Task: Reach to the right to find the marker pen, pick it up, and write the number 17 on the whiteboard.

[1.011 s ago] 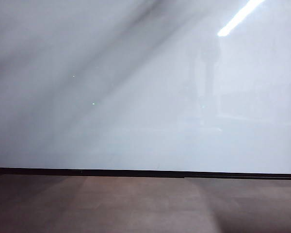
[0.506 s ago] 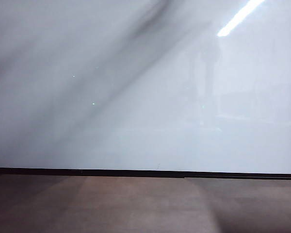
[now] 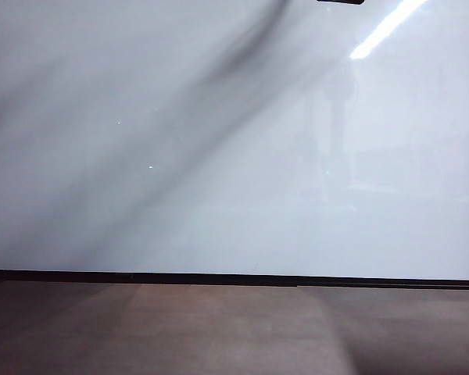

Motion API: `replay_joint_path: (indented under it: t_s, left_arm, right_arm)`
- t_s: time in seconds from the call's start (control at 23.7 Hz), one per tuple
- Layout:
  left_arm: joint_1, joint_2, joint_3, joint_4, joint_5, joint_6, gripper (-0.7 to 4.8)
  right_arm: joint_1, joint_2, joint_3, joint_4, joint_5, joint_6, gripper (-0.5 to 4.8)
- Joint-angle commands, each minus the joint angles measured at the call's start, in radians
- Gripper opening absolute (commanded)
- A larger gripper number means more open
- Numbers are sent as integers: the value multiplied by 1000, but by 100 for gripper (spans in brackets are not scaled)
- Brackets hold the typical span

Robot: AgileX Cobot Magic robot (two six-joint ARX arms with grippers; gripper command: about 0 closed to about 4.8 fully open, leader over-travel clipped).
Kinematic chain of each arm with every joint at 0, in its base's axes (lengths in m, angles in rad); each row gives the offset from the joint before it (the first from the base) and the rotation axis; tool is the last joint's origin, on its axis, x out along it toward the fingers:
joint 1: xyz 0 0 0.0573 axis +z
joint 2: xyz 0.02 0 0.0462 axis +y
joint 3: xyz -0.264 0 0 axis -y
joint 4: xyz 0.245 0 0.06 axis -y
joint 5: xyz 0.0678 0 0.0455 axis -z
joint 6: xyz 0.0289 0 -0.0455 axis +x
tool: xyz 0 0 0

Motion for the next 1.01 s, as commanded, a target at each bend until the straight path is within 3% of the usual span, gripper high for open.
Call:
replay_joint_path:
  t_s: [0.04,1.01]
  left_arm:
    - [-1,-2,7,10,5,-3,-5]
    - [-1,3,6,5,5,-3,-5]
  right_arm:
    - [14,-34,0,11,-2,8,-4]
    - [-5,-64,69,131,-3,-72,-4]
